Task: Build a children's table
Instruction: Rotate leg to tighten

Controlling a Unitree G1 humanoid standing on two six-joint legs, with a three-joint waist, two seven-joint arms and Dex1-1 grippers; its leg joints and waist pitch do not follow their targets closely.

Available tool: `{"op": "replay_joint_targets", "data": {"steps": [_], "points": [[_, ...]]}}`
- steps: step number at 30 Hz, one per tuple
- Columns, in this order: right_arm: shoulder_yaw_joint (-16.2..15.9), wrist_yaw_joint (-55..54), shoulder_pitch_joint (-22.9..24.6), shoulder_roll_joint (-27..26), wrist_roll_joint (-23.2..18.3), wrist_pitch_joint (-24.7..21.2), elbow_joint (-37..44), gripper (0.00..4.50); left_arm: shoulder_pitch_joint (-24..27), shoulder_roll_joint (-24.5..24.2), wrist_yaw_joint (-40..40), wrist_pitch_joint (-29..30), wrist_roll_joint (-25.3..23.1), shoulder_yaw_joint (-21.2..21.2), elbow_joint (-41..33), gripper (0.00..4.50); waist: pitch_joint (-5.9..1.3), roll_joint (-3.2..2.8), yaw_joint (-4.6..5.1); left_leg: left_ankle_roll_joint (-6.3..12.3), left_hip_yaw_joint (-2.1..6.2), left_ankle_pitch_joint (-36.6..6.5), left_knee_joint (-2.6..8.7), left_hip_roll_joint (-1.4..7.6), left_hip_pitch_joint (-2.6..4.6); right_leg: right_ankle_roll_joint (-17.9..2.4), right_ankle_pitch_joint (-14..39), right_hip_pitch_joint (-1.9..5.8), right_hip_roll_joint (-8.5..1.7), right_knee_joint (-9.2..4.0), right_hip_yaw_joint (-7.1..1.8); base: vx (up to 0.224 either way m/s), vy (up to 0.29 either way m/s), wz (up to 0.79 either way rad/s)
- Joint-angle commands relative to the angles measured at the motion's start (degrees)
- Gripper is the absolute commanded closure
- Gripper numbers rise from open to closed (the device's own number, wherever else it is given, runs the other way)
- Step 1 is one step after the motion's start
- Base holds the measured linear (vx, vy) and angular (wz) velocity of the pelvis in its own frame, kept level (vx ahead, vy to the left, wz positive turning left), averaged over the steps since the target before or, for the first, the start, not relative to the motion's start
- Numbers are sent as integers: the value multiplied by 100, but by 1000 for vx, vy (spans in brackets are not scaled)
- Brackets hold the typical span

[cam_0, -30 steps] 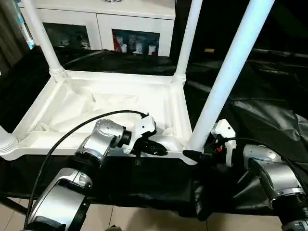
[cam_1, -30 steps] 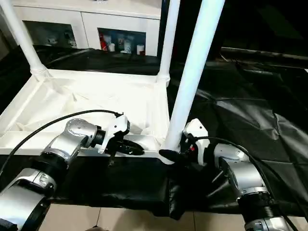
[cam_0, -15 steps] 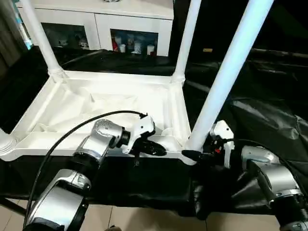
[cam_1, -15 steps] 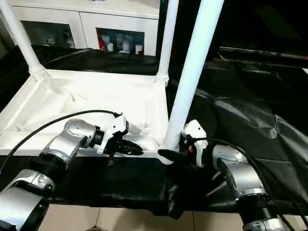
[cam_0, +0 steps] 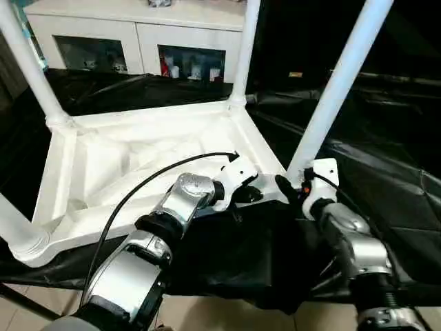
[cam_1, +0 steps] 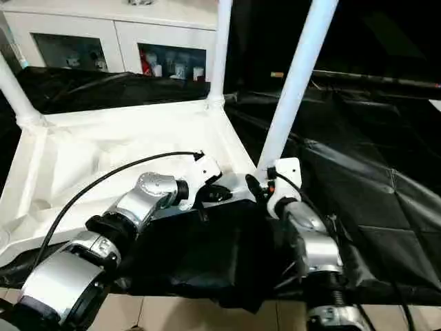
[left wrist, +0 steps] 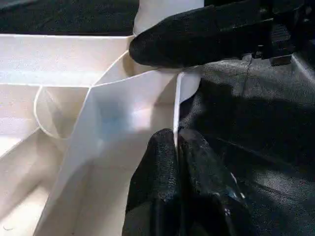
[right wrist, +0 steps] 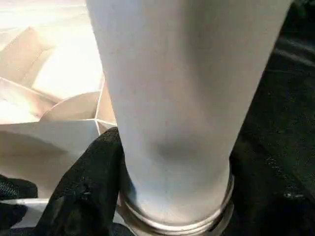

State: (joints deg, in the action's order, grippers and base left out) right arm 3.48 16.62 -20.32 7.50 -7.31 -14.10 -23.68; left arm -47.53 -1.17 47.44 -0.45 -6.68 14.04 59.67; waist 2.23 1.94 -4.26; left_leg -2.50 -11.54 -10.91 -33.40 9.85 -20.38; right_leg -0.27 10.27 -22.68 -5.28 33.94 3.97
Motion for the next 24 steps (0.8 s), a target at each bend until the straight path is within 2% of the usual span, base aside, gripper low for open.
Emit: {"op": "replay_joint_targets", "data": {"steps": [1,5,6,7,8,10,11,13,14,15,16,17,18,19,22,24], "points": [[-355,154,134,-220,43,-35,33,128,-47,103,-237,-193,-28,-36,110,450,-265,34,23,150,193,-1594,445,328,40,-847,2109,193,-405,-549,-275,0,0,0],[-305,199,178,-161,-20,-53,197,95,-20,31,-39,-463,0,-25,161,450,-263,22,35,161,200,-1633,459,346,42,-850,2113,190,-405,-545,-279,0,0,0],[-336,196,188,-99,32,-31,240,95,-7,15,44,-537,29,-30,158,450,-265,42,32,168,196,-1619,459,347,43,-865,2092,191,-409,-544,-278,0,0,0],[-339,197,191,-88,42,-27,250,87,-5,12,58,-553,34,-33,157,450,-265,34,34,167,200,-1603,459,348,36,-876,2065,197,-412,-533,-280,0,0,0],[-328,301,229,62,65,0,376,80,40,-10,257,-739,127,-80,108,450,-258,90,33,189,191,-1578,455,345,29,-869,2086,197,-413,-540,-278,0,0,0],[-277,472,275,203,12,12,502,80,86,-16,393,-875,219,-141,40,450,-268,69,11,242,184,-1482,441,340,22,-853,2039,209,-426,-528,-288,0,0,0],[-249,585,309,286,-30,11,579,80,104,-16,360,-940,243,-172,9,450,-264,114,0,298,179,-1423,437,343,15,-863,1984,212,-422,-519,-283,0,0,0],[-208,976,434,520,-165,3,806,80,111,-9,488,-970,393,-308,-47,450,-270,100,-31,364,172,-1309,425,345,14,-894,1880,218,-431,-508,-286,0,0,0],[-232,1300,538,731,-223,24,951,77,138,-34,613,-930,480,-362,-137,405,-286,103,-65,413,162,-1152,403,348,4,-967,1596,235,-426,-468,-289,0,0,0],[-243,1399,569,795,-238,31,992,77,148,-43,653,-925,503,-373,-167,394,-306,107,-109,506,154,-970,381,353,-4,-1074,1214,259,-430,-423,-285,0,0,0],[-295,1764,694,1060,-279,64,1142,77,200,-86,768,-889,595,-421,-316,396,-318,103,-98,567,149,-874,369,352,-17,-1135,989,254,-418,-392,-286,0,0,0],[-336,2078,811,1346,-285,126,1254,77,257,-143,857,-841,715,-500,-504,397,-329,84,-107,645,165,-675,360,379,-34,-1249,548,277,-417,-334,-276,0,0,0],[-341,2145,838,1422,-279,149,1274,77,272,-159,871,-823,751,-528,-558,390,-322,99,-99,735,151,-590,339,384,-23,-1395,201,266,-407,-297,-271,0,0,0],[-343,2168,848,1446,-277,156,1281,77,277,-165,876,-818,763,-537,-576,375,-315,107,-85,778,145,-585,334,373,-38,-1441,132,263,-401,-294,-270,0,0,0],[-72,2489,915,1849,-416,175,1297,77,384,-494,795,-706,833,-689,-990,354,-294,112,-74,778,144,-712,334,367,-34,-1463,409,280,-421,-333,-263,0,0,0],[62,2678,954,2052,-538,148,1349,77,500,-774,723,-574,834,-794,-1320,337,-264,117,-57,670,141,-936,346,367,-23,-1413,852,265,-401,-371,-262,0,0,0]]}}
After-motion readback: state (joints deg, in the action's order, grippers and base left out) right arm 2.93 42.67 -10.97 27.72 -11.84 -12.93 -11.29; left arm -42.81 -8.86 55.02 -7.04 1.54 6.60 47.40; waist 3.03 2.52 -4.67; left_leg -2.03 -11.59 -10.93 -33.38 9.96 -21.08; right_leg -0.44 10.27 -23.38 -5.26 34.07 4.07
